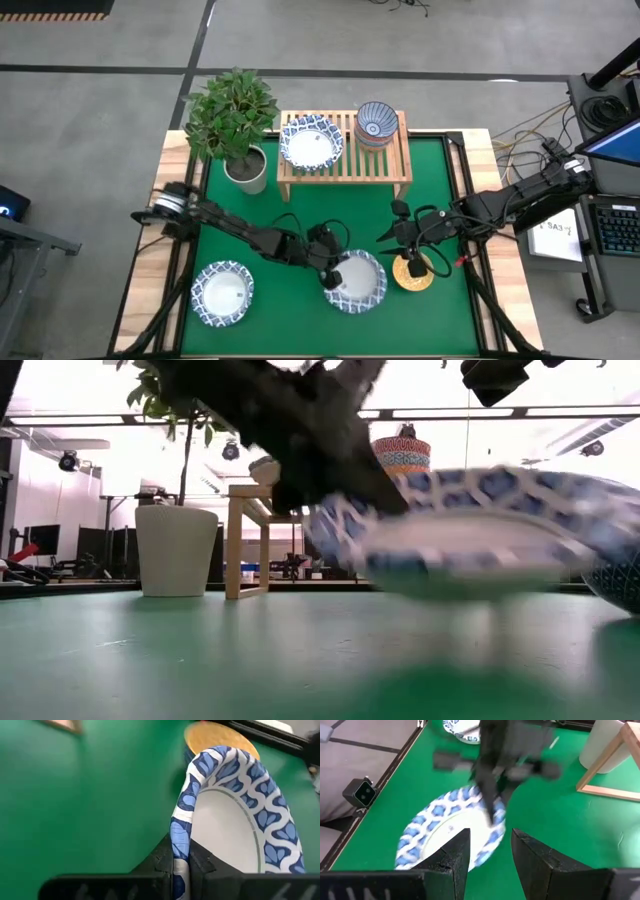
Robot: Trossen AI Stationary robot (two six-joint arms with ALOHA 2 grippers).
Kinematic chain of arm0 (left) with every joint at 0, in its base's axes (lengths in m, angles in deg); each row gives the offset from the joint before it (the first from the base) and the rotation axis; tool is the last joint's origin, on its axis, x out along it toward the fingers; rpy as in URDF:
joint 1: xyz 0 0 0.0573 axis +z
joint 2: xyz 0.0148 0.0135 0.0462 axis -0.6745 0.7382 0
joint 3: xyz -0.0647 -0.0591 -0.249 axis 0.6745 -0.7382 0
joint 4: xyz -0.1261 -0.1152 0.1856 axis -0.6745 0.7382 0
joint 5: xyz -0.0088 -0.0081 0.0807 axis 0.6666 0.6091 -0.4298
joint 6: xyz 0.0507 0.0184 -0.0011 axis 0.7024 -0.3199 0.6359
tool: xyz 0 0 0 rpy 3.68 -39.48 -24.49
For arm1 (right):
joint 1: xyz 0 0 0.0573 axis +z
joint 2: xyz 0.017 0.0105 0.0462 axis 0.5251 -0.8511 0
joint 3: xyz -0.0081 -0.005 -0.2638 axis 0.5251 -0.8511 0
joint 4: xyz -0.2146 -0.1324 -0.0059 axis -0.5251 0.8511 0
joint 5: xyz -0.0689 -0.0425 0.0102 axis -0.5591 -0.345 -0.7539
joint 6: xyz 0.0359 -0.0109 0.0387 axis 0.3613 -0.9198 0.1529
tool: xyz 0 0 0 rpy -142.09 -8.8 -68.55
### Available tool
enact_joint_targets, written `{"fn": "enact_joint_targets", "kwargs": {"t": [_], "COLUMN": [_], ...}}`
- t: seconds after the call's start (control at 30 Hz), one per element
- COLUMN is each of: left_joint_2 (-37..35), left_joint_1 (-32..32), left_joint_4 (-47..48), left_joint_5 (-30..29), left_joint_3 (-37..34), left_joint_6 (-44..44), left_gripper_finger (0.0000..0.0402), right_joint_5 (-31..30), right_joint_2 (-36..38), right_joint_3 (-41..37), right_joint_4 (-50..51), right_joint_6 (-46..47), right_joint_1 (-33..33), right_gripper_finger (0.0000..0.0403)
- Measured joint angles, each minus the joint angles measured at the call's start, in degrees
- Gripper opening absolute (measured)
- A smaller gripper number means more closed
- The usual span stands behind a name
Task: Place and stack bowls onto a shelf
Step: Stack the blue/white bowl on top of the blue/white bowl on the shelf
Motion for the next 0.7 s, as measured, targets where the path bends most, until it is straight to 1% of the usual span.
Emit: {"fn": "enact_joint_targets", "kwargs": {"t": [0.07, 0.23, 0.4, 0.5, 0.6, 0.7], "left_joint_2": [-3.88, -13.12, -20.06, -23.32, -25.68, -27.71], "left_joint_1": [0.52, 2.0, 3.74, 5.54, 7.95, 11.0], "left_joint_4": [2.91, 5.96, 12.51, 15.98, 17.28, 17.48], "left_joint_5": [-2.0, -3.61, -9.47, -13.97, -16.02, -18.6], "left_joint_3": [-0.05, -0.03, -0.03, -0.03, -0.03, -0.03], "left_joint_6": [0.69, 2.5, 2.09, 0.79, 0.79, 2.55], "left_gripper_finger": [0.0001, 0.0, 0.0, 0.0, 0.0, 0.0], "right_joint_5": [0.01, 0.0, 0.03, 0.0, 0.03, 0.05], "right_joint_2": [0.0, 0.0, 0.02, 0.0, 0.0, 0.0], "right_joint_3": [-0.02, -0.09, -0.09, -0.09, -0.09, -0.09], "right_joint_4": [-0.01, -1.16, -1.26, -1.35, -1.55, -1.65], "right_joint_6": [-0.58, -1.89, -2.16, -2.27, -2.59, -2.61], "right_joint_1": [0.0, 0.0, -0.02, -0.02, -0.02, -0.02], "right_gripper_finger": [0.0132, 0.0132, 0.0132, 0.0132, 0.0132, 0.0132]}}
